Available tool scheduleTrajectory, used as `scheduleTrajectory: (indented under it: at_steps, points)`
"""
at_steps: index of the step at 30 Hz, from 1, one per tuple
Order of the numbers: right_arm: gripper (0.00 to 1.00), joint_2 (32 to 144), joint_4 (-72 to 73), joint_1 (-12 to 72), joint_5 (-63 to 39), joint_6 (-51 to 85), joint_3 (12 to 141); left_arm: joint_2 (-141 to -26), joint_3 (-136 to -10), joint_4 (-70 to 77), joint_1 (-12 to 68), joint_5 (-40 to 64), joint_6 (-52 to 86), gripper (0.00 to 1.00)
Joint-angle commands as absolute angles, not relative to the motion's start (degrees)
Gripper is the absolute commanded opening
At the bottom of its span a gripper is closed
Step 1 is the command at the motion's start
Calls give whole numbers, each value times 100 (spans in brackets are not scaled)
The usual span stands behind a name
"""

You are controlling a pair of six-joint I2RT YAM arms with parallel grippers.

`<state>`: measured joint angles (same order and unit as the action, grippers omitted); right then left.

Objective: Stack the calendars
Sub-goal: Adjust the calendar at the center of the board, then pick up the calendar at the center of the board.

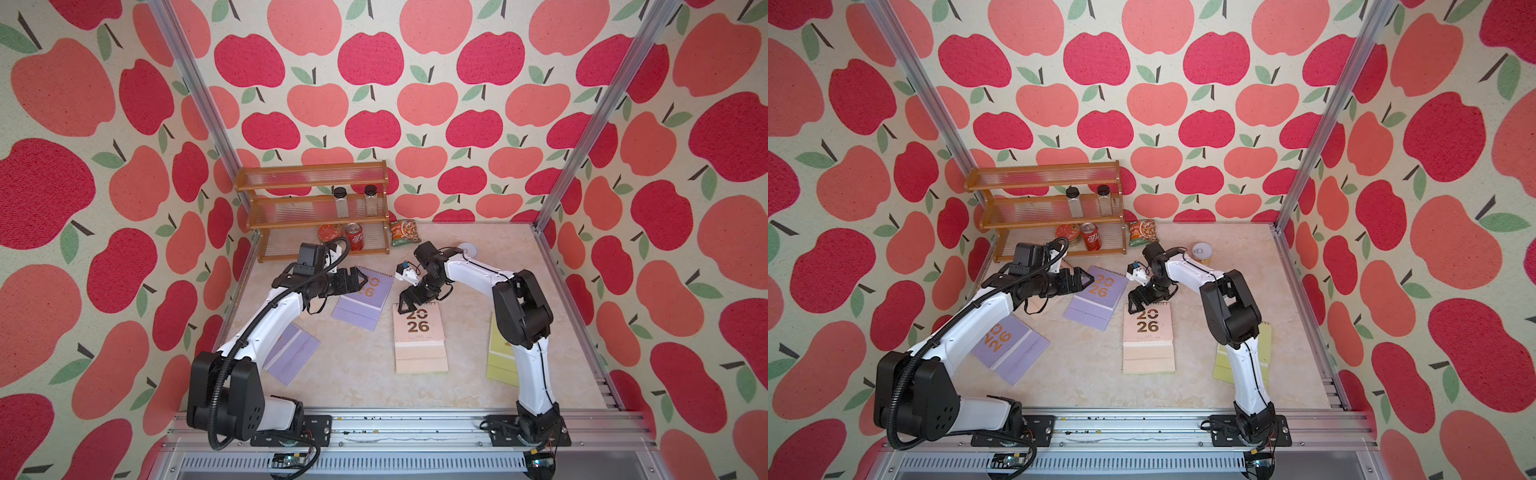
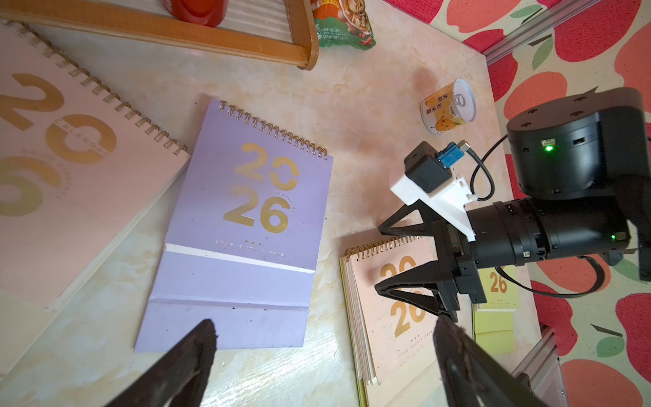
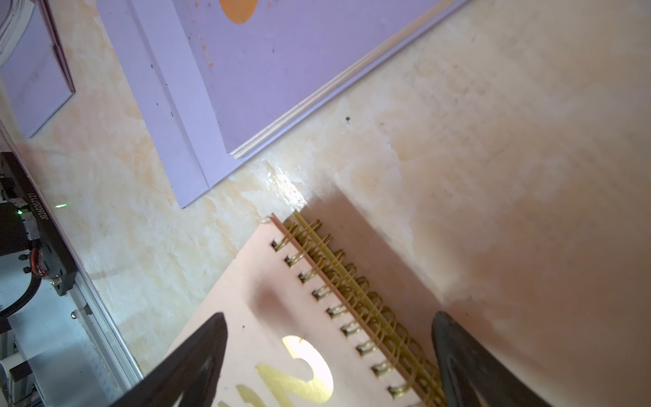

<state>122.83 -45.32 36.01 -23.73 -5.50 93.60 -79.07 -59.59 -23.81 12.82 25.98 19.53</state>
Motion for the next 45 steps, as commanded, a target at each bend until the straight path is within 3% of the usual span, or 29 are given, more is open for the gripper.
scheduleTrajectory:
  at_steps: [1,6,11,19,29,38,45]
  points:
    - [93,12042,-4535,3655,-2301,-451,9343,-7910,-5950,-2329,1248,2670,1863,94]
    - [94,11826,-4366,3557,-1806,-79,9218,-7859,-5980,-2362,1261,2678,1821,94]
    - [96,10921,-3974,3138,-1014,763,8403,-7824,-6038,-2300,1282,2643,1766,94]
    - [99,8917,-3750,2000,-43,1979,6411,-7990,-6362,-2183,1571,2609,1500,94]
    - [99,7018,-4153,385,679,3111,4857,-8403,-6882,-1674,2054,2866,1463,94]
    - [99,6331,-4236,-607,962,3823,4047,-8781,-7163,-1322,2588,3103,1579,94]
    - [99,6516,-3952,-1163,761,3889,3579,-8907,-7281,-1197,2840,3181,1652,94]
